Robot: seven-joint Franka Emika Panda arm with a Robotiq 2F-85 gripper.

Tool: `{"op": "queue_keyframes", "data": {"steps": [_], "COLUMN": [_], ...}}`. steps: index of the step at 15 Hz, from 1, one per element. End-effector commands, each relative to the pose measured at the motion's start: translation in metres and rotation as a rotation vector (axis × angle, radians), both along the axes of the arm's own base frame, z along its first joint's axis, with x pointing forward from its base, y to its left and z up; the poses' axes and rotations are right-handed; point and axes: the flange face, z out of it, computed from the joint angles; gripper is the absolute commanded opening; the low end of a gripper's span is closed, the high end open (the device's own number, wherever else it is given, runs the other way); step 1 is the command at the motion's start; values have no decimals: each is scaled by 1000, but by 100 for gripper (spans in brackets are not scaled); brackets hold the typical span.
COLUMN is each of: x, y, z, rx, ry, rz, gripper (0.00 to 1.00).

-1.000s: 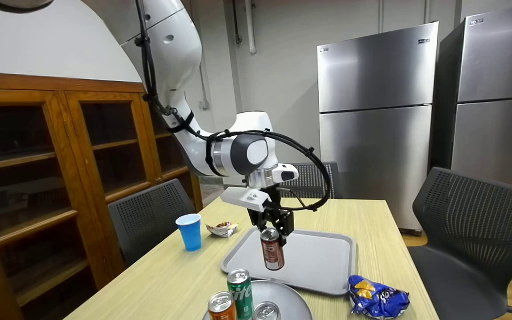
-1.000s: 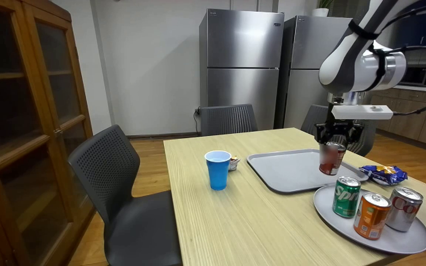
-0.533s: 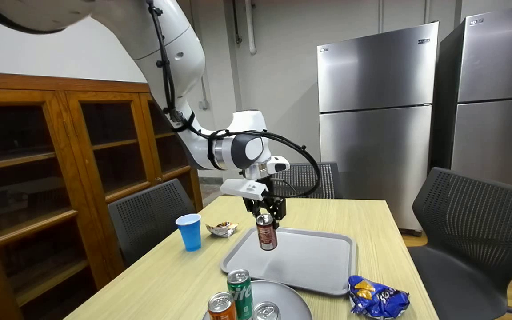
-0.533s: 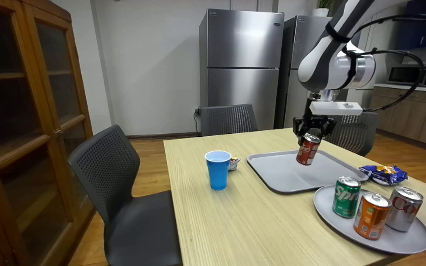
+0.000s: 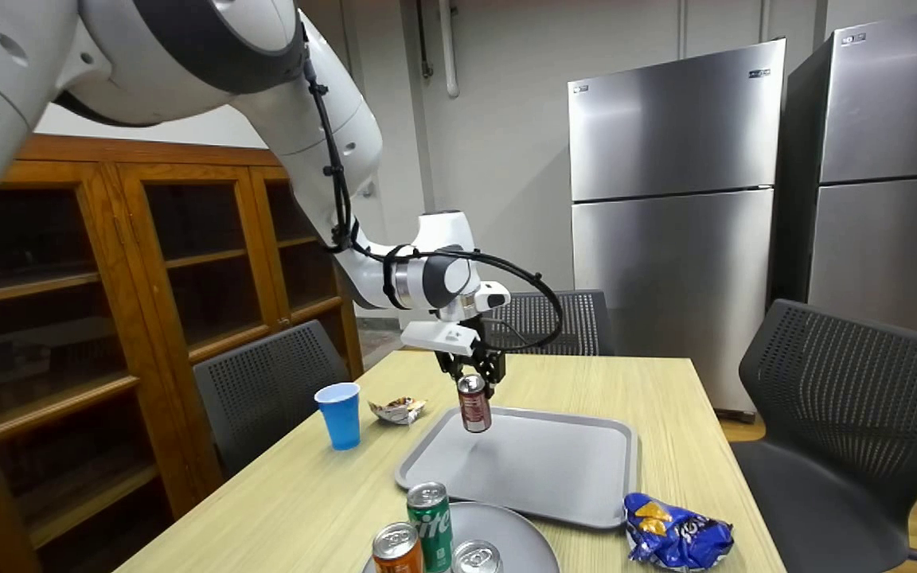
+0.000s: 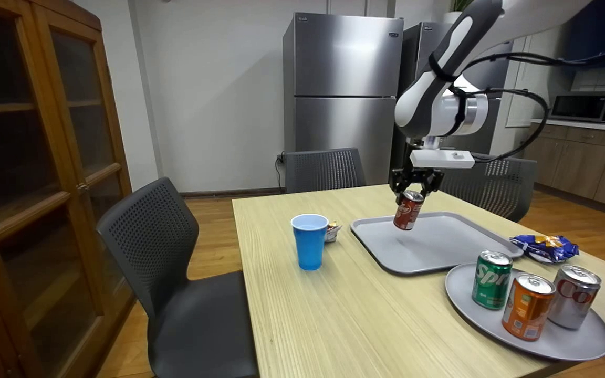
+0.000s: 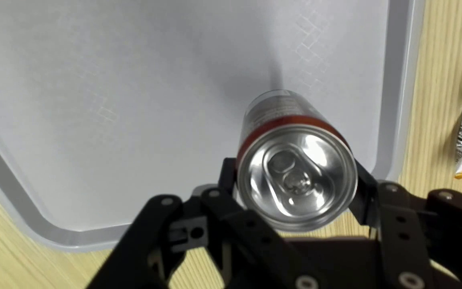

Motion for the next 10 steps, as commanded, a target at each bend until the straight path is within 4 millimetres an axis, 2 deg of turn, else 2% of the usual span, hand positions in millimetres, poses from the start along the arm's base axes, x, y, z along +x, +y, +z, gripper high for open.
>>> {"op": "queue_keyframes", "data": {"steps": [1,6,10], "x": [34,57,69], "y": [11,22,25], "z": [-1,-13,-20], "rx": [-3,-27,-45], "ry": [10,44,75], "rz": [31,33,29], "gripper": [39,39,39]}}
